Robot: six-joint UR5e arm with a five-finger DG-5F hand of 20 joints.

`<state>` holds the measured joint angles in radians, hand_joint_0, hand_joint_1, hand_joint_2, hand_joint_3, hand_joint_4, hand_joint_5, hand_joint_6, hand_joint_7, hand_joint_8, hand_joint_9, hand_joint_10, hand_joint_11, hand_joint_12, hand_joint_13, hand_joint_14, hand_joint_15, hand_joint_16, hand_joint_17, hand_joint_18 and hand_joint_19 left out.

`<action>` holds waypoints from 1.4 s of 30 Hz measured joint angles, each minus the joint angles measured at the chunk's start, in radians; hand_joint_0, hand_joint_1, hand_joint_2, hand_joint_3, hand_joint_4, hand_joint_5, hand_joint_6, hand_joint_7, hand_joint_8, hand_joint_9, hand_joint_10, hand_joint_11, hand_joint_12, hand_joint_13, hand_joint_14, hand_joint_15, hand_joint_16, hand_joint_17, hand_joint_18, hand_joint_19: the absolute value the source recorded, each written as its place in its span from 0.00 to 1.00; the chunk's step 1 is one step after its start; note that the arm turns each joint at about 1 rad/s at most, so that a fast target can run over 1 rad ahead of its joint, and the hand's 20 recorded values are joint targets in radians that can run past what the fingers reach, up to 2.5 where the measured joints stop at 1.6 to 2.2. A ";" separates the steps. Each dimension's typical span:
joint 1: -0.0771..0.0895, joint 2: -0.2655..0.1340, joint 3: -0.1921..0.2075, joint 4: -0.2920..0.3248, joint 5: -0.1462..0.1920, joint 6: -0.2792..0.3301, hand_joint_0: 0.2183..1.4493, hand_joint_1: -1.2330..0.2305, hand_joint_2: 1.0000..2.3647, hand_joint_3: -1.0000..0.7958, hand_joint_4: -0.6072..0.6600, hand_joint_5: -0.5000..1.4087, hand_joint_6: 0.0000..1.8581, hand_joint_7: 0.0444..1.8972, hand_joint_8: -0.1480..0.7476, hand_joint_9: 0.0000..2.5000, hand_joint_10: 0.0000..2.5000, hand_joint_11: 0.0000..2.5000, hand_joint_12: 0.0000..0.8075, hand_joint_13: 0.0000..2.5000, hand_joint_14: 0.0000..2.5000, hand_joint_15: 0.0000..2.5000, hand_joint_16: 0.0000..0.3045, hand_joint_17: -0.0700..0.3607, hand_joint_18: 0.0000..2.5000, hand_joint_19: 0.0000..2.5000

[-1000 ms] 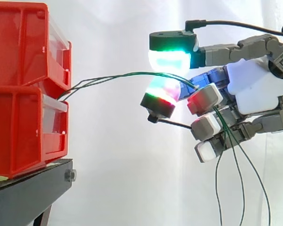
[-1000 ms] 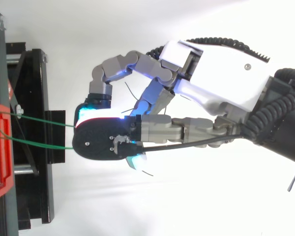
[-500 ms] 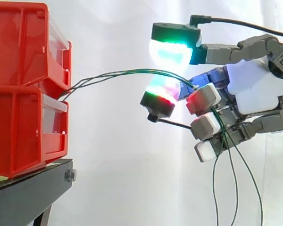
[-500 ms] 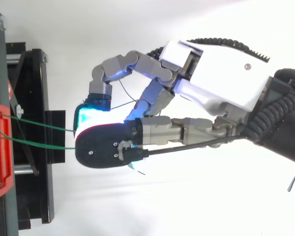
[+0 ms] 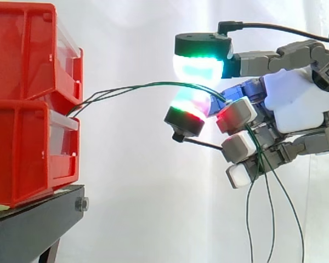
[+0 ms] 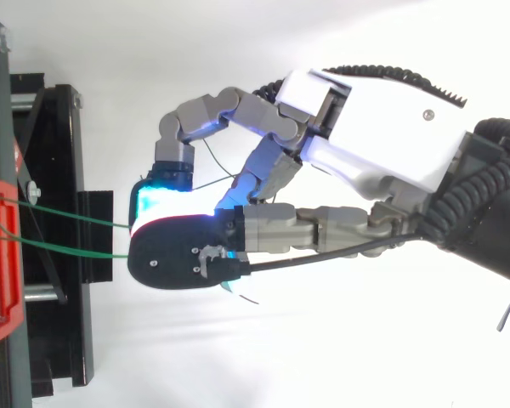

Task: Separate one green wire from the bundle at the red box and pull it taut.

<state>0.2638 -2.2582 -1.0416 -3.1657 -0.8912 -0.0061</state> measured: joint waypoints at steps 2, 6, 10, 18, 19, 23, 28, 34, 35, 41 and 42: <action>0.000 0.000 0.000 0.001 0.000 0.000 0.30 0.36 0.01 0.49 0.51 0.19 0.48 0.59 0.49 0.56 0.01 0.41 0.52 0.48 0.01 0.34 0.19 0.46 0.39 0.25; 0.000 0.000 0.000 0.001 0.000 0.000 0.31 0.35 0.01 0.51 0.51 0.20 0.48 0.60 0.49 0.56 0.01 0.40 0.51 0.48 0.01 0.34 0.18 0.45 0.39 0.24; 0.000 -0.001 0.000 0.000 0.001 0.002 0.31 0.34 0.01 0.51 0.51 0.20 0.48 0.61 0.49 0.56 0.01 0.40 0.52 0.47 0.01 0.33 0.18 0.45 0.38 0.24; 0.000 -0.001 0.000 0.000 0.003 0.021 0.31 0.31 0.01 0.54 0.48 0.21 0.47 0.63 0.47 0.51 0.01 0.32 0.50 0.37 0.01 0.22 0.17 0.44 0.34 0.19; 0.000 -0.001 0.000 0.000 0.004 0.023 0.31 0.31 0.01 0.54 0.48 0.21 0.47 0.63 0.47 0.49 0.01 0.30 0.50 0.36 0.01 0.20 0.17 0.43 0.33 0.19; 0.000 -0.001 0.000 0.001 0.004 0.028 0.31 0.30 0.01 0.55 0.46 0.21 0.47 0.62 0.46 0.45 0.01 0.24 0.50 0.32 0.01 0.17 0.17 0.43 0.30 0.16; 0.000 -0.001 0.000 0.002 0.005 0.035 0.31 0.29 0.01 0.54 0.43 0.21 0.47 0.61 0.46 0.39 0.01 0.18 0.50 0.29 0.01 0.15 0.17 0.43 0.26 0.14; 0.000 -0.001 0.000 0.002 0.005 0.037 0.31 0.28 0.01 0.53 0.42 0.22 0.46 0.62 0.44 0.31 0.00 0.10 0.49 0.24 0.00 0.12 0.17 0.43 0.21 0.10; 0.000 -0.001 0.000 0.001 0.005 0.037 0.31 0.28 0.01 0.53 0.42 0.22 0.46 0.62 0.44 0.30 0.00 0.10 0.49 0.24 0.00 0.12 0.17 0.43 0.21 0.10; 0.000 -0.001 -0.001 0.000 0.006 0.039 0.31 0.28 0.01 0.53 0.42 0.22 0.45 0.64 0.43 0.28 0.00 0.09 0.49 0.22 0.00 0.12 0.17 0.43 0.18 0.09; 0.000 -0.001 -0.001 0.000 0.006 0.039 0.31 0.28 0.01 0.53 0.42 0.21 0.45 0.64 0.43 0.27 0.00 0.09 0.49 0.21 0.00 0.12 0.17 0.43 0.17 0.09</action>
<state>0.2639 -2.2594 -1.0423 -3.1660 -0.8854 0.0325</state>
